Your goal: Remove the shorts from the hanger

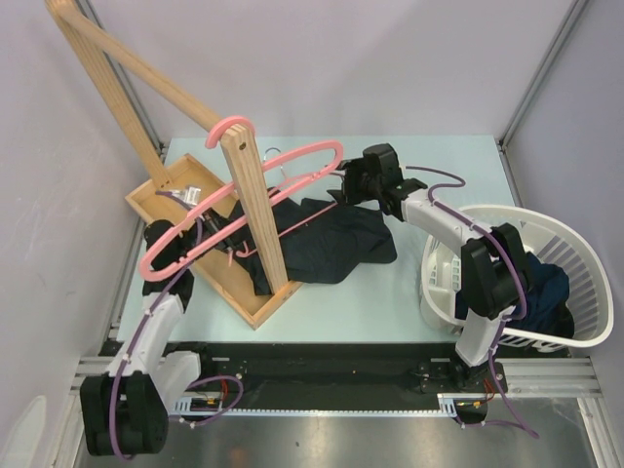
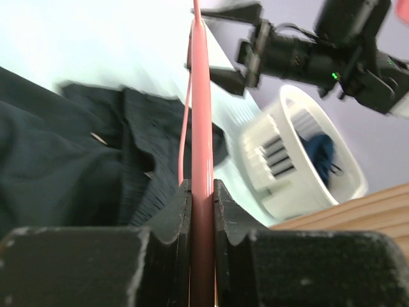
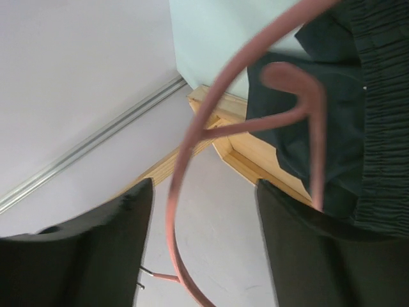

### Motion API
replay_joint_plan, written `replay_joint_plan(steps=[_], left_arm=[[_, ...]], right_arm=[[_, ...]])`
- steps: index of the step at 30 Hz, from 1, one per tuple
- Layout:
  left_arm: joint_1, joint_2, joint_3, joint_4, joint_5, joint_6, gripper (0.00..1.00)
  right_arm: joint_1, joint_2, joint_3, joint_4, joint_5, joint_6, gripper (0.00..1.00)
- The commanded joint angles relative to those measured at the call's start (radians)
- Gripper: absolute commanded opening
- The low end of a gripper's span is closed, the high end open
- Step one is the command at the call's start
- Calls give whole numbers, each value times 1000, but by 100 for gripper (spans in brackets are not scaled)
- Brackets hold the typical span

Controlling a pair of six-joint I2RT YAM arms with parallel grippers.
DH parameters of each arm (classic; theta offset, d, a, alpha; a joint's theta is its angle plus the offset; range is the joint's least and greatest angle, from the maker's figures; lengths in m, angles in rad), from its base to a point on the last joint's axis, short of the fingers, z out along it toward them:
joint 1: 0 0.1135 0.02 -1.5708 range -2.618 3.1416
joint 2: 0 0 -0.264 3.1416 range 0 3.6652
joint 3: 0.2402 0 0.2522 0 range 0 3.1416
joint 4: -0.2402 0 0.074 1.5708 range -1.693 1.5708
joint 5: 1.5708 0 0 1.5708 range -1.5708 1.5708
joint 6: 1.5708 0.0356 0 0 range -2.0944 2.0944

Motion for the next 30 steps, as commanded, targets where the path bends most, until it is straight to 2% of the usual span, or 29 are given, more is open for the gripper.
replay_joint_plan(steps=[1, 4, 8, 11, 15, 17, 20, 24, 27, 30], left_arm=[[28, -110, 78, -112, -169, 135, 0], [62, -119, 98, -135, -238, 149, 0], [161, -87, 81, -74, -223, 74, 0], [270, -46, 69, 27, -162, 15, 0], [329, -6, 128, 58, -123, 52, 0], [329, 11, 190, 40, -105, 122, 0], [336, 72, 318, -74, -77, 202, 1], [356, 132, 450, -88, -41, 198, 0], [365, 145, 553, -135, -45, 221, 0], [384, 139, 639, -194, -47, 250, 0]], right_arm=[[-11, 8, 5, 84, -11, -105, 76], [-25, 15, 5, 153, -63, -144, 91], [-48, 26, 3, 242, -158, -177, 94], [-62, 20, 3, 249, -181, -219, 94], [-94, 9, 3, 224, -215, -275, 94], [-106, 5, 5, 210, -239, -291, 94], [-120, -8, 5, 189, -259, -335, 94], [-132, -24, 3, 172, -285, -420, 94], [-138, -21, 3, 172, -336, -548, 95], [-146, -15, 3, 53, -369, -716, 98]])
